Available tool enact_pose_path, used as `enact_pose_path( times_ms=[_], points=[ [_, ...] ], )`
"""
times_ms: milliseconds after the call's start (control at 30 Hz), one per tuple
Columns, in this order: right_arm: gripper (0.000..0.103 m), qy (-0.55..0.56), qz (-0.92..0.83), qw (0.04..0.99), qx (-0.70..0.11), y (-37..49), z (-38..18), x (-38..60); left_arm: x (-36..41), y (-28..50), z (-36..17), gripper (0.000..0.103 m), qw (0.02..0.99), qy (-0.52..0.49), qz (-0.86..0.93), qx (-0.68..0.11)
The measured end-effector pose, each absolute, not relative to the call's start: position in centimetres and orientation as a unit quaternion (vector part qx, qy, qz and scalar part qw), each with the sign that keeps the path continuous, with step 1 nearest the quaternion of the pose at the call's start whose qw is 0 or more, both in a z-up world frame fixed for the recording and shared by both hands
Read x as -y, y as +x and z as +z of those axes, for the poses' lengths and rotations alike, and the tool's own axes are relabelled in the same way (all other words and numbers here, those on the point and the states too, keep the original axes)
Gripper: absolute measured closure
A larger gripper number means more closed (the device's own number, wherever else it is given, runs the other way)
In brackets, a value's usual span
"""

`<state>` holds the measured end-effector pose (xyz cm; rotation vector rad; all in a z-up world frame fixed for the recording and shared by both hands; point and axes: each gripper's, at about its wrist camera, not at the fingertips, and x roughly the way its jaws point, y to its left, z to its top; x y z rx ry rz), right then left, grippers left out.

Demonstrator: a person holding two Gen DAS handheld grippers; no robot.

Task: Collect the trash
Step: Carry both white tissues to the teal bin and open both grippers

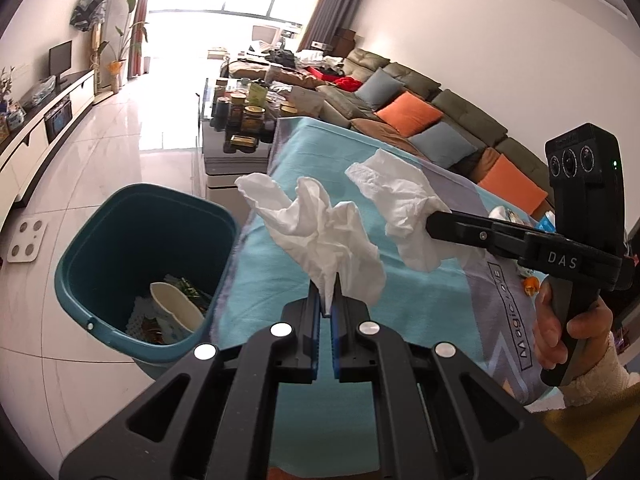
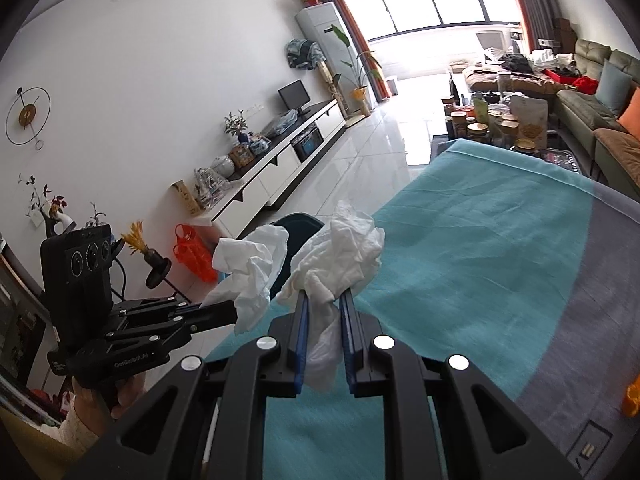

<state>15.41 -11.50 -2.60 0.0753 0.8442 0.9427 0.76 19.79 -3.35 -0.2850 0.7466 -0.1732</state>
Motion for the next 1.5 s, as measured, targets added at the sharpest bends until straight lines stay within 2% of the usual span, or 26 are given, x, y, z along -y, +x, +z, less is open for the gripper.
enact_pose_path(
  times_ms=[900,1500],
  points=[
    [0.089,-0.020,0.484,0.766,-0.423,16.8,-3.5,1.4,-26.8,0.9,-5.0,0.098,0.913,-0.174,0.002,-0.369],
    [0.087,-0.081,0.471,0.744,-0.466,17.8,-6.6,-5.7,-30.2,2.3,-9.0,0.097,0.895,-0.183,0.046,-0.404]
  ],
)
